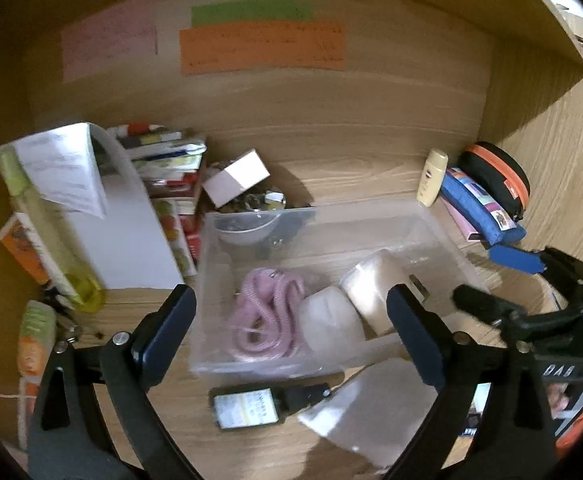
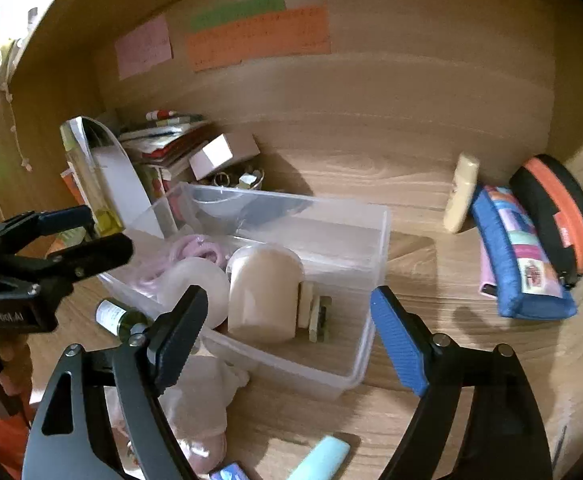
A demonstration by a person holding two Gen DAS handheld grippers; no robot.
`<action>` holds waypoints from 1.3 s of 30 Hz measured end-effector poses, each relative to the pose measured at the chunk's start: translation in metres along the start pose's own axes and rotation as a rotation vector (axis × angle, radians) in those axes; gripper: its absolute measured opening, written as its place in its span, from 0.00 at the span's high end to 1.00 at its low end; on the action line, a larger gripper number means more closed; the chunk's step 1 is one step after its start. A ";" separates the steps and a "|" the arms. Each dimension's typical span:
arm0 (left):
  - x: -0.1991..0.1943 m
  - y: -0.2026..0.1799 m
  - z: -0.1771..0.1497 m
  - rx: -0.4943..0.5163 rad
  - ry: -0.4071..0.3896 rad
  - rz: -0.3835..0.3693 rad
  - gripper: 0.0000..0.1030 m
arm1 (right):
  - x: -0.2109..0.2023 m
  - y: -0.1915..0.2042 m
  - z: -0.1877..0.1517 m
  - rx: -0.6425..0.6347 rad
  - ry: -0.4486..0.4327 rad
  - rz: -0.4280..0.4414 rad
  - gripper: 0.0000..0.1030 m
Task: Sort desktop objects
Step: 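Open both tools to drop the lid and eraser into the bin, then withdraw both tools toward the teal tube and green bottle, then grasp the dark green bottle with the left tool while the right tool grasps the teal tube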
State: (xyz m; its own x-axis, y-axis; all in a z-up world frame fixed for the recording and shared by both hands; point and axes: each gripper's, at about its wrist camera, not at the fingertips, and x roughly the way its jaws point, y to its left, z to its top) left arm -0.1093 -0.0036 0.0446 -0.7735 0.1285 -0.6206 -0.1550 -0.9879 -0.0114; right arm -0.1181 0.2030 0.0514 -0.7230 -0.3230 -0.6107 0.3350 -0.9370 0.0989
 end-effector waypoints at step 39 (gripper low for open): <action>0.056 0.033 -0.079 -0.038 0.298 -0.037 0.07 | 0.010 -0.023 -0.096 -0.057 0.279 -0.031 0.49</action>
State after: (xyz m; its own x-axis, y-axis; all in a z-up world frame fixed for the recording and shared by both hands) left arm -0.1094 -0.0357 -0.0530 -0.5527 0.1390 -0.8217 -0.1521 -0.9863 -0.0646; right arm -0.0756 0.2342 -0.0324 -0.5418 -0.2375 -0.8063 0.3544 -0.9344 0.0371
